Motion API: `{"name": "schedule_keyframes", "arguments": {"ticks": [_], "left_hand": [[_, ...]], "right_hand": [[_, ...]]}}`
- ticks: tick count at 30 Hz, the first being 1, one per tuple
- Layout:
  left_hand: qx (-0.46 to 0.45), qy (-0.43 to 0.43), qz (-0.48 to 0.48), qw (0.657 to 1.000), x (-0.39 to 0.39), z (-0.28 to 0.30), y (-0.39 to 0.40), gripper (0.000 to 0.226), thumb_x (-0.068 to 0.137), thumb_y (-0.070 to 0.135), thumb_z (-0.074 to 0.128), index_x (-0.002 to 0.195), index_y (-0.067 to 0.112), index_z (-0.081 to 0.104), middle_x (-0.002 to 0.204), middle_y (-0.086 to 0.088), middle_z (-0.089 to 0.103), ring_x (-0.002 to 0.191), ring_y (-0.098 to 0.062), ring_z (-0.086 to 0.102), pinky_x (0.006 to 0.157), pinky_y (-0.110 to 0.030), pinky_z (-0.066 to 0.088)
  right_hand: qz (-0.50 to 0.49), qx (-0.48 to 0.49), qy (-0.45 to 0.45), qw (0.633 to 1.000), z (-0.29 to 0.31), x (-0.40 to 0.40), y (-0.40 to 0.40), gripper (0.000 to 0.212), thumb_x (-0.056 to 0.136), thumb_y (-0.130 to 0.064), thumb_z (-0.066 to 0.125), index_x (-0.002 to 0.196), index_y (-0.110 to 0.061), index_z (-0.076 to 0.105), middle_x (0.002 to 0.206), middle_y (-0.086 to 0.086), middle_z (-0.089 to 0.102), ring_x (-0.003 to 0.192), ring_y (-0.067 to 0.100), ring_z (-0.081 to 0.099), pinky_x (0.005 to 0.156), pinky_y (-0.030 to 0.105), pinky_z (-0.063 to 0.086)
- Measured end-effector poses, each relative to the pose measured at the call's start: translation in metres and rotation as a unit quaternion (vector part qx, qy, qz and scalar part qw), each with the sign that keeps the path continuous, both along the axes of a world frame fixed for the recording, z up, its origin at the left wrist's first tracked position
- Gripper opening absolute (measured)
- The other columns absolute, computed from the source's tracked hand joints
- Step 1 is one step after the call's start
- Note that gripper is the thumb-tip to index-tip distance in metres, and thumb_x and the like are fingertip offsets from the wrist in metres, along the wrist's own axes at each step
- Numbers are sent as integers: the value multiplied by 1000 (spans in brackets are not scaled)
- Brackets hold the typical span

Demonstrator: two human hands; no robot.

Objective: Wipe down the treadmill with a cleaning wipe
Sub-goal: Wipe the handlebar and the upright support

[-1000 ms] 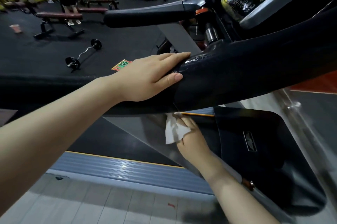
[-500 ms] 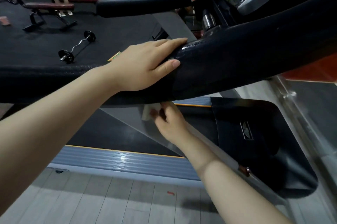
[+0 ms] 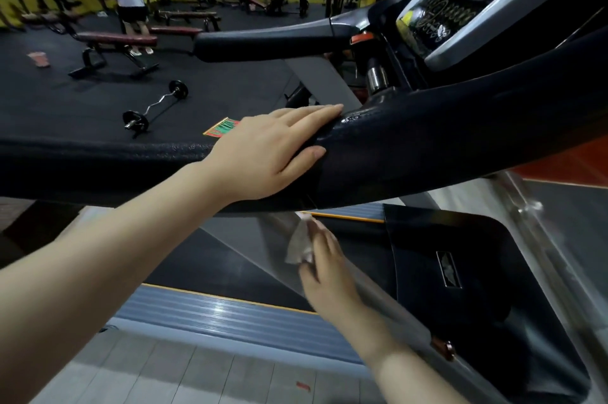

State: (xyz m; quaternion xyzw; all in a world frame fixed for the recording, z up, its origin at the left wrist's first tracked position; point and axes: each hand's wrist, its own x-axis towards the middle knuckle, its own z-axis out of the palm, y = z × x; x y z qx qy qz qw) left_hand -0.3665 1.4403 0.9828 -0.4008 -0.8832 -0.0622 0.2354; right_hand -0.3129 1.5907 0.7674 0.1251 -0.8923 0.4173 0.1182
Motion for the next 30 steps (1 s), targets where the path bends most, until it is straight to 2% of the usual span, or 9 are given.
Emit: {"name": "schedule_keyframes", "arguments": {"ticks": [3,6,9,13,17,19,23,26,30], "left_hand": [[-2,130,-49,990,11,-19,1,50,101,20,42,150,12,38,156,-8,38,141,-26,41,111,-43,38],[-47,194,-182,963,37,-74,9,44,99,11,45,143,15,51,150,-6,47,141,-25,41,118,-41,31],[-185,94,-214,955,47,-132,21,40,98,12,47,135,16,59,140,-3,58,138,-23,45,117,-38,31],[-205,-9,-40,978,30,-168,56,51,85,27,55,135,17,57,134,-1,61,130,-23,51,115,-36,24],[-162,-12,0,987,23,-189,103,44,78,23,66,122,17,65,118,-3,69,114,-24,63,108,-37,36],[-149,-10,3,989,21,-199,126,38,82,21,53,118,18,67,111,-2,70,106,-24,66,100,-38,46],[-161,-35,12,986,23,-248,174,37,89,24,45,118,17,65,111,-3,69,107,-27,63,92,-40,47],[-184,-46,-5,982,34,-303,217,33,98,27,44,127,20,57,124,0,62,120,-23,55,103,-36,40],[-188,-89,-2,978,37,-351,267,35,102,32,39,135,23,48,135,2,55,127,-22,49,103,-35,36]], "right_hand": [[16,40,49,998,23,-6,-23,71,90,-42,39,152,-11,25,156,7,28,145,19,22,120,25,15],[38,12,12,999,-9,-5,8,75,92,-64,38,141,-9,45,145,9,46,135,22,40,113,37,34],[-41,-52,-64,996,-78,15,63,51,92,-47,44,135,-22,54,142,-3,50,133,15,45,114,31,33],[-128,-83,-114,982,-132,36,116,48,90,-60,41,135,-45,33,141,-17,40,138,13,37,113,19,22],[-44,-74,-7,996,-109,29,79,68,95,-65,24,150,-26,27,155,-11,25,146,10,21,118,28,20],[-36,-43,8,998,-115,31,78,70,97,-61,21,153,-19,22,160,-3,21,149,11,12,121,28,11],[-148,-41,-30,988,-216,46,161,71,96,-62,24,149,-16,36,153,2,37,143,16,29,120,40,20],[-241,-59,-105,963,-274,64,212,78,88,-69,21,150,-23,33,157,-3,32,147,15,18,119,25,10],[-211,-99,-1,973,-278,61,206,51,97,-38,34,138,-14,51,142,3,51,135,13,41,116,23,24]]}}
